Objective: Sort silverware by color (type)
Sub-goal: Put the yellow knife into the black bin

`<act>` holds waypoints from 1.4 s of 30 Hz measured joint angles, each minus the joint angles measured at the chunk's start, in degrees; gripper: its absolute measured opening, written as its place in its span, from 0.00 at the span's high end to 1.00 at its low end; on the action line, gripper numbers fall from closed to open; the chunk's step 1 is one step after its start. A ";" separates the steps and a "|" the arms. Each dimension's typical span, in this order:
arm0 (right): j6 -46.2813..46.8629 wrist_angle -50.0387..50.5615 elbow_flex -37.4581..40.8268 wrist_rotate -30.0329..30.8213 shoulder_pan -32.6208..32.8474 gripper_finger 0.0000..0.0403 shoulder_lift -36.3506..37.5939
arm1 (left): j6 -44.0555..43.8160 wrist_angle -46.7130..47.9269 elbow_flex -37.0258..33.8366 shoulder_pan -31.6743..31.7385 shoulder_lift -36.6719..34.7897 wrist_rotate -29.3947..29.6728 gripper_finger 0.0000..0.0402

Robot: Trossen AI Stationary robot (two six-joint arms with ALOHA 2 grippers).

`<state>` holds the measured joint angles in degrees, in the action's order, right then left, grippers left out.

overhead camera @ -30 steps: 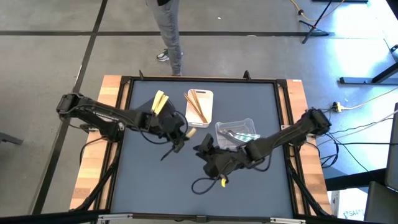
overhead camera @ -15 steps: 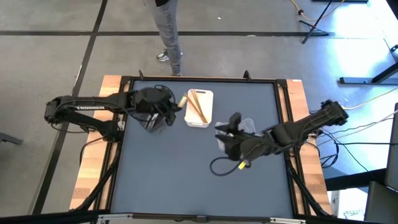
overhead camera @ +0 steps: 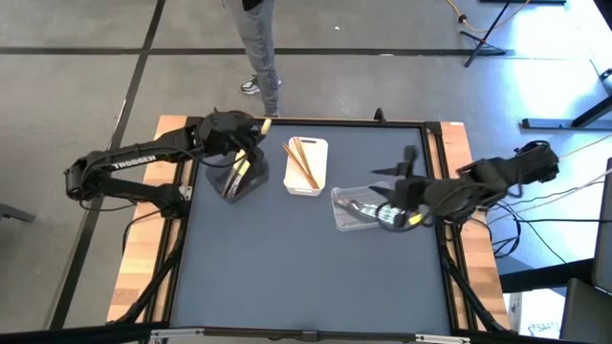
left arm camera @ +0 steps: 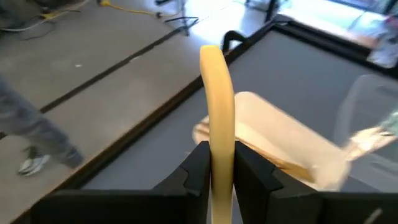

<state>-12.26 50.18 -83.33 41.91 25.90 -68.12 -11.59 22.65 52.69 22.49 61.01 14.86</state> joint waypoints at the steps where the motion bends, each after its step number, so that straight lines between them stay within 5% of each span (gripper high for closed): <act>1: 1.18 1.24 0.04 -0.65 0.01 0.60 1.07 | 0.69 0.00 0.00 0.84 0.26 0.06 0.88; 11: 9.71 0.93 11.01 -2.95 -0.01 0.60 10.71 | 0.93 -0.35 -4.47 6.58 0.90 -0.29 0.88; 26: 13.53 -25.80 41.80 -7.01 -0.06 0.60 28.46 | -6.30 -17.35 -24.86 6.64 0.90 -4.11 0.88; 42: 22.44 -30.91 59.79 -6.79 -0.06 0.60 46.66 | -6.27 -17.56 -27.02 6.64 0.81 -4.99 0.86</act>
<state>10.19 19.27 -23.54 35.11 25.85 -21.46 -17.87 5.09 25.67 29.12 61.82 9.87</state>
